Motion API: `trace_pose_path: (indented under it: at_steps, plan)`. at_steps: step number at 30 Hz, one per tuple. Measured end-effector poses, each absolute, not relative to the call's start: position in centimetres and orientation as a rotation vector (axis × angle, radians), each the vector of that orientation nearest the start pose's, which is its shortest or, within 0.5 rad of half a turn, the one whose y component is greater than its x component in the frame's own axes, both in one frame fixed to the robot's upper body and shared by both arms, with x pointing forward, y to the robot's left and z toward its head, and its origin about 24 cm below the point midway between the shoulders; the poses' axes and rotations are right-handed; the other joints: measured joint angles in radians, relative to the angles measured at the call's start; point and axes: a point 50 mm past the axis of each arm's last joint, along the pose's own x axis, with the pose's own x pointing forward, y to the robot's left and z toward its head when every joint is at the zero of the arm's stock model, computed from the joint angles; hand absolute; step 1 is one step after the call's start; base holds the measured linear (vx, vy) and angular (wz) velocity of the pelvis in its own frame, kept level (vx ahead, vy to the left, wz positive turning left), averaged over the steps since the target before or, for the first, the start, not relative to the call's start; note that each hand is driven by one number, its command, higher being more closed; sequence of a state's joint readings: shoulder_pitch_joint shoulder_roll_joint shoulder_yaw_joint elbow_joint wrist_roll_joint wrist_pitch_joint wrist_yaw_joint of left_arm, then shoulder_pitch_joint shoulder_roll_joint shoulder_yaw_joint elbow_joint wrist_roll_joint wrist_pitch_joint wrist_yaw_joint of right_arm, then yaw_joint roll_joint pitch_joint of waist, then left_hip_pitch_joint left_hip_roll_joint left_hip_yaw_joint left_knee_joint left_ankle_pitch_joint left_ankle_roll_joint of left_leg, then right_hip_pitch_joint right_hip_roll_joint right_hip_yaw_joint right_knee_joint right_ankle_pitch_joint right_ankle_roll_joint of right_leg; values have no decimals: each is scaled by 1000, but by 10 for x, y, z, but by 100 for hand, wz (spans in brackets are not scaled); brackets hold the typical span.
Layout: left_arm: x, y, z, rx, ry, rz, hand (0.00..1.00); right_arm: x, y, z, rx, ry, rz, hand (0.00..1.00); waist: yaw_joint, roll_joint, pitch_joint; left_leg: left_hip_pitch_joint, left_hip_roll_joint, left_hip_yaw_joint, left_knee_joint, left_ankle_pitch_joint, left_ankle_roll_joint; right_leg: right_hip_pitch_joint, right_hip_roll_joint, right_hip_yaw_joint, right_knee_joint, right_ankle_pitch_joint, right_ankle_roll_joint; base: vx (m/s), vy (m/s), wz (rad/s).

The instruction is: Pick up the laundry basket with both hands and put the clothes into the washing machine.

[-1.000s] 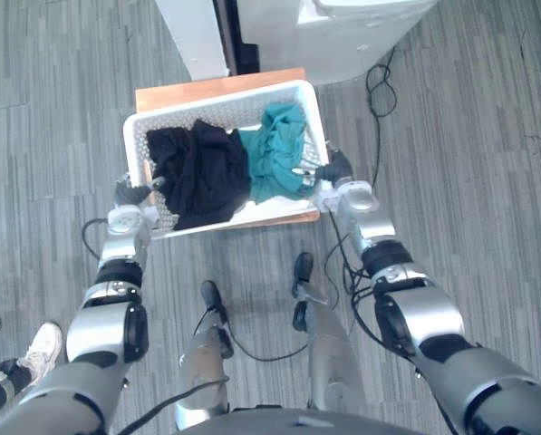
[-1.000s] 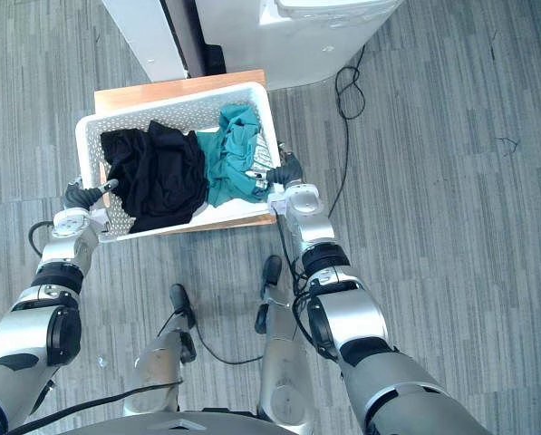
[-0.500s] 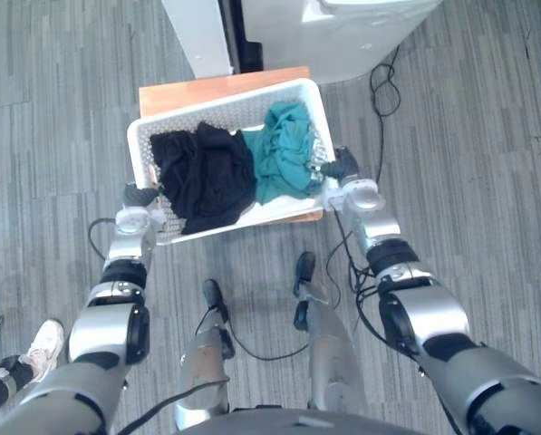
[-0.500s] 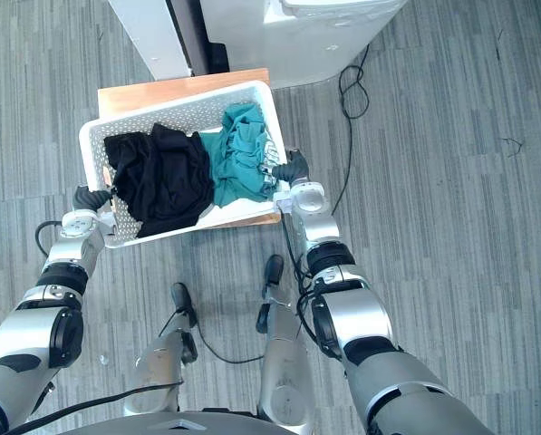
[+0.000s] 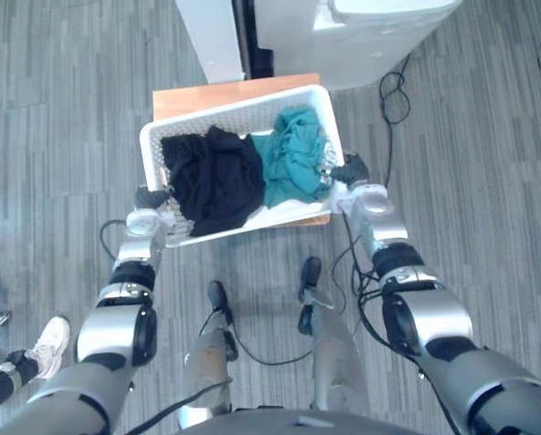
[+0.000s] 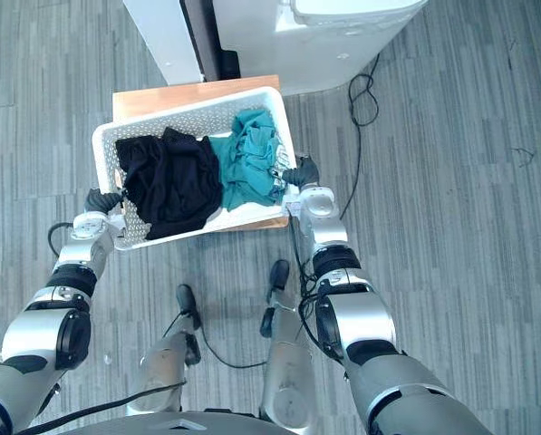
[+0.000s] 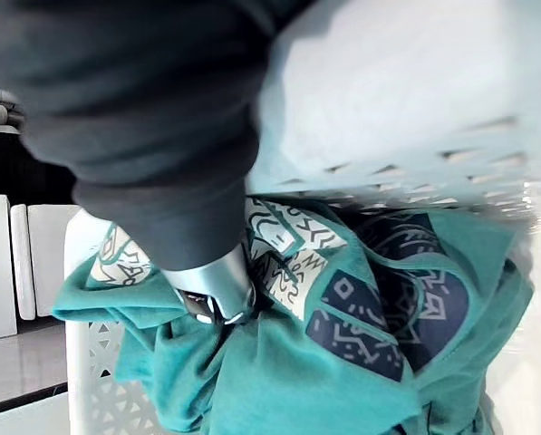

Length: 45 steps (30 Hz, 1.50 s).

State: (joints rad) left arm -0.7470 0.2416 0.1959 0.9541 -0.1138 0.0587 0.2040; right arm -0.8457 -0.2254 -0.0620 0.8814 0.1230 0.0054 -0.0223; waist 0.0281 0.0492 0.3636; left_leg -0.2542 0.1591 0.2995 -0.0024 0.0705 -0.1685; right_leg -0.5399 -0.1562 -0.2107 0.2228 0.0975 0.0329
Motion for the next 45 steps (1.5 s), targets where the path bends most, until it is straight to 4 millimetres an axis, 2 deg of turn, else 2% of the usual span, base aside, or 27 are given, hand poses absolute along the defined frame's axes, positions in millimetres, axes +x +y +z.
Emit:
trace_pose_path:
  at_steps: [5, 8, 12, 14, 16, 19, 22, 28, 33, 37, 40, 42, 43, 44, 45]
  plan:
    - [360, 219, 43, -44, 282, 301, 100, 386, -178, 91, 65, 111, -41, 100, 0, 1, 0, 37, -1, -4, 2, -1, 0, 44, -5, -6, 0, -3, 2, 32, 1, 4]
    - [350, 215, 40, -43, 252, 258, 100, 375, -184, 75, 82, 144, -40, 100, 0, 2, 0, 51, -1, -23, 18, -5, 1, 75, -11, -22, 4, -8, 4, 20, 4, 15]
    - [329, 222, 34, -47, 215, 240, 100, 357, -186, 49, 39, 222, -16, 100, -3, 6, -2, 99, 0, -47, 76, -51, 7, 161, -10, -30, -7, -16, 12, 4, 19, 6]
    - [324, 227, 35, -35, 202, 232, 100, 350, -185, 42, 38, 234, -3, 100, -10, 22, -20, 100, 6, -63, 109, -78, 7, 209, -3, -44, -57, -8, 17, -41, 44, 13]
    - [319, 232, 36, -20, 192, 230, 100, 345, -184, 39, 41, 233, 22, 100, -13, 30, -42, 102, 7, -68, 110, -80, 8, 237, 7, -47, -105, 15, 23, -11, 11, 3]
    - [310, 238, 35, -1, 185, 222, 100, 339, -182, 34, 41, 241, 48, 100, -12, 32, -62, 132, 11, -68, 116, -86, 13, 290, 21, -45, -156, 48, 26, 26, 12, -5]
    - [298, 240, 26, 0, 197, 217, 100, 329, -183, 26, 45, 247, 69, 100, -16, 29, -118, 137, 14, -61, 138, -107, 21, 311, 27, -38, -183, 62, 29, 57, 36, -10]
    - [278, 238, 3, -18, 272, 207, 100, 307, -186, 5, 50, 302, 81, 100, -41, 21, -170, 177, 26, -54, 184, -157, 23, 369, 40, -24, -200, 61, 30, 43, 27, -9]
    - [257, 231, -32, -74, 403, 225, 100, 291, -189, -10, 39, 349, 75, 100, -57, 14, -191, 185, 57, -62, 225, -189, 13, 399, 64, -26, -198, 44, 28, 1, -7, -2]
    - [225, 225, -65, -129, 538, 256, 100, 275, -188, -26, 5, 407, 86, 100, -56, 12, -232, 166, 110, -71, 289, -227, -1, 399, 106, -26, -183, 15, 7, 22, -36, -8]
    - [211, 222, -80, -163, 599, 275, 100, 271, -189, -29, -30, 424, 105, 100, -51, 14, -232, 143, 131, -88, 357, -232, 13, 390, 121, -23, -154, -13, 3, 0, -42, -7]
    - [203, 218, -86, -178, 626, 278, 100, 271, -194, -28, -44, 425, 97, 100, -43, 17, -231, 56, 139, -124, 507, -202, 53, 362, 119, -20, -99, -30, -9, -42, -95, -3]
    - [201, 217, -88, -180, 632, 281, 100, 271, -193, -29, -45, 427, 96, 100, -39, 18, -230, 46, 138, -139, 523, -191, 47, 362, 119, -19, -91, -34, -12, -29, -89, 0]
    - [196, 219, -90, -180, 643, 289, 100, 270, -191, -30, -44, 429, 99, 100, -34, 16, -231, 59, 127, -169, 502, -164, 22, 363, 114, -16, -78, -46, -24, -17, -79, 2]
    - [193, 218, -92, -185, 647, 293, 100, 271, -189, -29, -39, 422, 102, 100, -27, 15, -228, 76, 111, -195, 569, -193, -10, 358, 94, -20, -63, -56, -36, -59, -26, -10]
